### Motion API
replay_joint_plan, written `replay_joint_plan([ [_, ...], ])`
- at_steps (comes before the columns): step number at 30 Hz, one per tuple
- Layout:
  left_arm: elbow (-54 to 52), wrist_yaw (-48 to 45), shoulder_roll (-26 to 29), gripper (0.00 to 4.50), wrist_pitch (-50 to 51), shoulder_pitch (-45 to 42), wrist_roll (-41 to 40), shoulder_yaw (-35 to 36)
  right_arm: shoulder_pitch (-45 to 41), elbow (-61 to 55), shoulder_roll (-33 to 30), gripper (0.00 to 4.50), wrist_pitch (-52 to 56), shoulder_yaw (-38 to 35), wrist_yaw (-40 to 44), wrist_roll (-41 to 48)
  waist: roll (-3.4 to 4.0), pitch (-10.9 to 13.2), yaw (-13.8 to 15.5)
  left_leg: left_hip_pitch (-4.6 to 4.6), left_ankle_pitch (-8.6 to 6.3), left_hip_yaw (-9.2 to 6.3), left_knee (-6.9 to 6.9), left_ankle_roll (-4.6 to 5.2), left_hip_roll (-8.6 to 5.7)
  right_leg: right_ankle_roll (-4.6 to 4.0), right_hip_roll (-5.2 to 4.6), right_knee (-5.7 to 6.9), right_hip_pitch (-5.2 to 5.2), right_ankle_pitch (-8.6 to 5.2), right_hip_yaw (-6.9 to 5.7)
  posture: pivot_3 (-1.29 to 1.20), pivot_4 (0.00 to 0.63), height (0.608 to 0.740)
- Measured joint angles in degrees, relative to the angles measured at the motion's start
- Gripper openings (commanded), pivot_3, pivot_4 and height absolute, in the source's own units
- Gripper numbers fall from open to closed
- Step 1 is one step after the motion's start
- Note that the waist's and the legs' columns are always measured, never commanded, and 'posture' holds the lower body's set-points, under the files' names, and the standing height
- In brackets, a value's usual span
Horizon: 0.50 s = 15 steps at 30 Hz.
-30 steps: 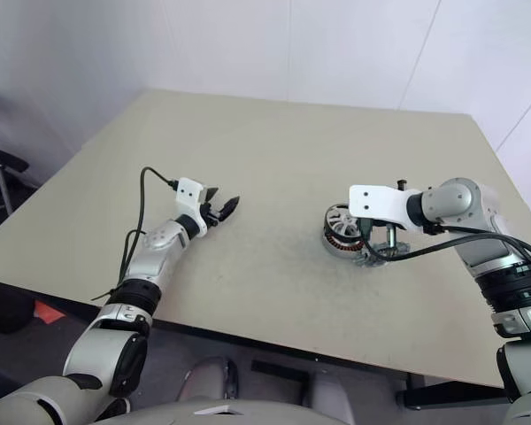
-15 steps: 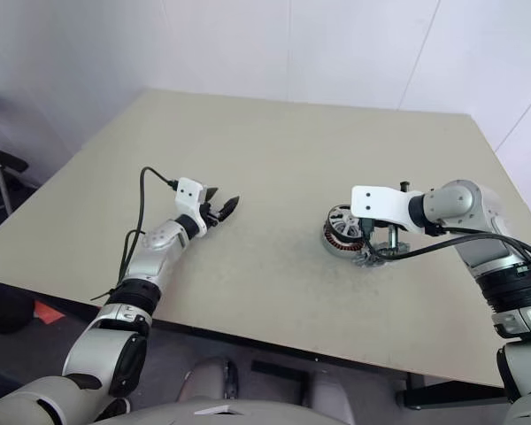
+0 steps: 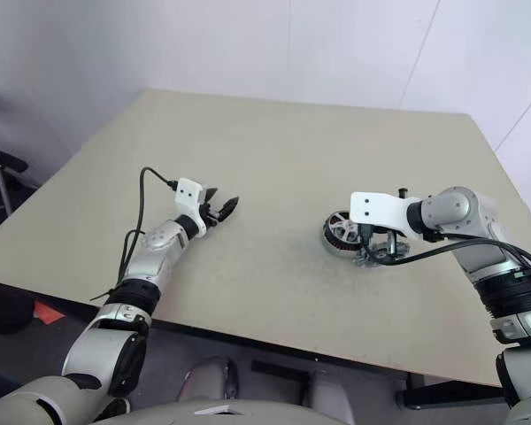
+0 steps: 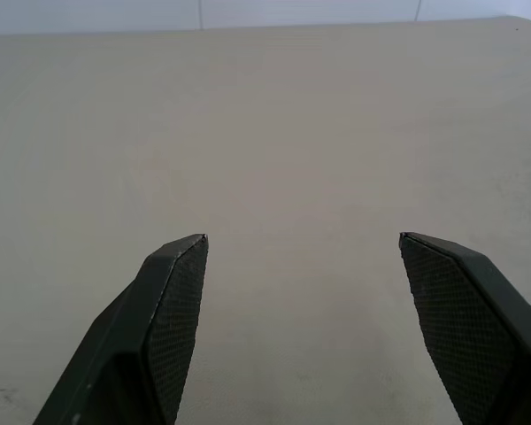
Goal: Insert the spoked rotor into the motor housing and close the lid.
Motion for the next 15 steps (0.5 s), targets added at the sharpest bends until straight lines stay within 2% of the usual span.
replay_joint_plan([
  [3,0.0,0.0,0.0,3.69,0.0,0.0,0.0,0.0,-0.1,0.3,0.5,0.65,0.0,0.0,-0.1,0.0,0.00,0.0,0.0,0.00,0.00,0.00,0.00,0.00,0.00,0.00,0.00,0.00,0.00,0.00,0.00,0.00,0.000,0.740],
  [9,0.0,0.0,0.0,3.69,0.0,0.0,0.0,0.0,-1.4,2.7,1.6,2.66,-1.7,0.2,-2.8,-1.8,0.00,0.0,0.0,0.01,0.00,0.00,0.01,0.00,0.00,0.00,0.00,0.01,0.00,0.00,0.00,0.00,0.000,0.740],
  [15,0.0,0.0,0.1,3.69,0.0,0.0,0.0,0.0,-2.5,3.1,1.5,2.66,-2.7,0.2,-3.5,-2.3,0.00,0.0,0.0,0.00,0.00,0.00,0.01,0.00,0.00,0.00,0.00,0.01,0.00,0.00,0.00,0.00,0.000,0.740],
])
